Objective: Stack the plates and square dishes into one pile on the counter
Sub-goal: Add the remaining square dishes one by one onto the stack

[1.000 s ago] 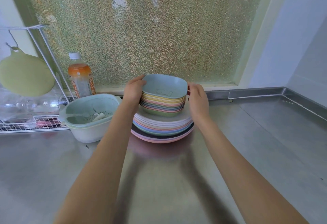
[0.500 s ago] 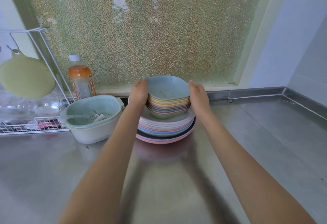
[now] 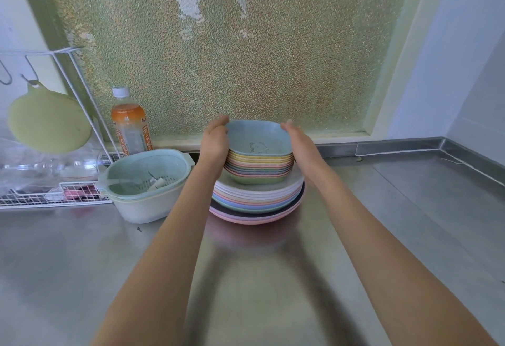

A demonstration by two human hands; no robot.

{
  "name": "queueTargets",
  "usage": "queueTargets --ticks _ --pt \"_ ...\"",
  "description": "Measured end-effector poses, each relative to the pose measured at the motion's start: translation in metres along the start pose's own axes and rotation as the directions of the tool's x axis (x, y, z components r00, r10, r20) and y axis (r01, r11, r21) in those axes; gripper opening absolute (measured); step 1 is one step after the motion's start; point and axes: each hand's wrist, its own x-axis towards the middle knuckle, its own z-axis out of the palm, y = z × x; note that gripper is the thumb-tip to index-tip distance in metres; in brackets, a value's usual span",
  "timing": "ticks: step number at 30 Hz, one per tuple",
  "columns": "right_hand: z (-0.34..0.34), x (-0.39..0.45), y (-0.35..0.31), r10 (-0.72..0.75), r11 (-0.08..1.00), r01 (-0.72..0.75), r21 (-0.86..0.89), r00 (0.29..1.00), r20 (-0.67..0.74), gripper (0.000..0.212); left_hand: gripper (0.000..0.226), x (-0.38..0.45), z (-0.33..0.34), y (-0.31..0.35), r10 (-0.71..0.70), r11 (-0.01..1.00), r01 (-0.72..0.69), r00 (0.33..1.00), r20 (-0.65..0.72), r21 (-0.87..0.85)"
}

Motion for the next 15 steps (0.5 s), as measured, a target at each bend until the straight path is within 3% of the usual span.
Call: queueTargets --ticks 3,7,12,15 --pt "0.002 0.002 0.000 -0.013 0.998 0.012 -0.067 1.000 -0.016 0.052 0.045 0.001 0.002 -0.003 0.013 1.000 -0.013 1.000 -0.026 -0.014" --pt "0.008 -0.001 0.003 -0.020 1.000 0.021 0.022 0.999 -0.039 0.050 0.044 0.006 0.002 -0.005 -0.015 0.999 0.013 0.999 -0.040 -0.053" --pt "-0.001 -0.001 0.008 0.048 0.995 -0.053 0.083 0.997 0.059 0.062 0.042 0.003 -0.003 -0.007 -0.054 0.996 0.054 0.998 0.014 -0.072" --pt "0.002 -0.006 0.014 0.057 0.996 -0.062 0.065 0.996 0.073 0.058 0.050 -0.002 -0.002 -0.016 -0.070 0.997 0.070 0.997 0.034 -0.027"
